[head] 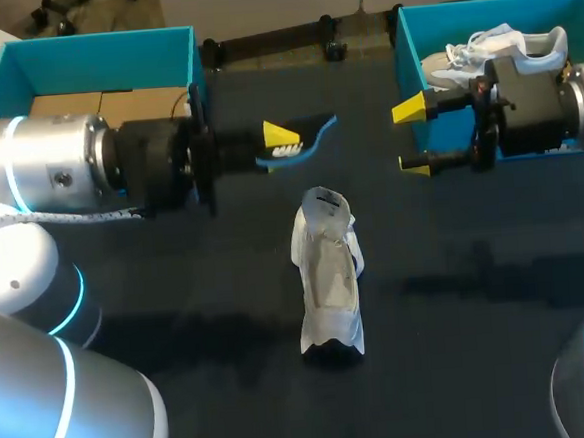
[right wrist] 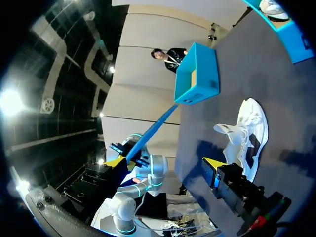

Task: Take the shoe out of the shoebox, open the shoe tongue, remove and reinsert the insole, then place the shoe into the shoebox

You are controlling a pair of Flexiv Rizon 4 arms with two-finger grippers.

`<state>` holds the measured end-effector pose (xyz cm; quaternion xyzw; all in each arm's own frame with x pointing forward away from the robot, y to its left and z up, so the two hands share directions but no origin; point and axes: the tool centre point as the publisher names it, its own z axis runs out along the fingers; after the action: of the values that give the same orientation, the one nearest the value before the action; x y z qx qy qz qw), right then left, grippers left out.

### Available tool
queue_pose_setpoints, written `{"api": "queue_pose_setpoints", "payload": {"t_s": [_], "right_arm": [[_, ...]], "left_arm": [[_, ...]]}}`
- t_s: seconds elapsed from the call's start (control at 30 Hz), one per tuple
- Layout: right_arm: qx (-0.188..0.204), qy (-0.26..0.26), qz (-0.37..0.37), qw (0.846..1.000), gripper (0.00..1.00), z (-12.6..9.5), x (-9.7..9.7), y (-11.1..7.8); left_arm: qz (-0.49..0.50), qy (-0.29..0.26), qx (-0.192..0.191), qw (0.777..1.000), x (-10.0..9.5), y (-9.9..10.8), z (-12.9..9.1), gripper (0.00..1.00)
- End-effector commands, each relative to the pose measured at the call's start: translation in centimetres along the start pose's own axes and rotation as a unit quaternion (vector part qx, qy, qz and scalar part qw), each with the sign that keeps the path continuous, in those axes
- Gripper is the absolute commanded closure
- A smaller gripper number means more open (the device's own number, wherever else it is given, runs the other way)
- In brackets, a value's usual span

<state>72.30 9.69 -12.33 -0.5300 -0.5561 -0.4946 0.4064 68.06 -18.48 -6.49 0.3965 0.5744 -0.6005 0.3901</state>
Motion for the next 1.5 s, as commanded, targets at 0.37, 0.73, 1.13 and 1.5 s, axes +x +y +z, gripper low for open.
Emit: {"api": "queue_pose_setpoints", "payload": {"t_s": [0.37,0.73,1.13,1.5], "right_arm": [[0.000,0.002,0.006,1.000,0.00,0.6,0.1,0.2],[0.001,0.017,0.011,1.000,0.00,2.3,1.3,-0.4],[0.008,0.026,-0.008,1.000,0.00,4.0,2.4,0.0],[0.020,0.031,-0.010,0.999,0.36,4.9,2.8,0.0]], "left_arm": [[0.378,0.024,0.003,0.925,2.5,2.6,0.0,1.00],[0.403,0.035,-0.023,0.914,3.4,3.3,1.4,1.00],[0.366,0.031,-0.027,0.930,4.8,2.7,4.4,1.00],[0.354,0.026,-0.031,0.934,5.1,2.4,6.4,1.00]]}}
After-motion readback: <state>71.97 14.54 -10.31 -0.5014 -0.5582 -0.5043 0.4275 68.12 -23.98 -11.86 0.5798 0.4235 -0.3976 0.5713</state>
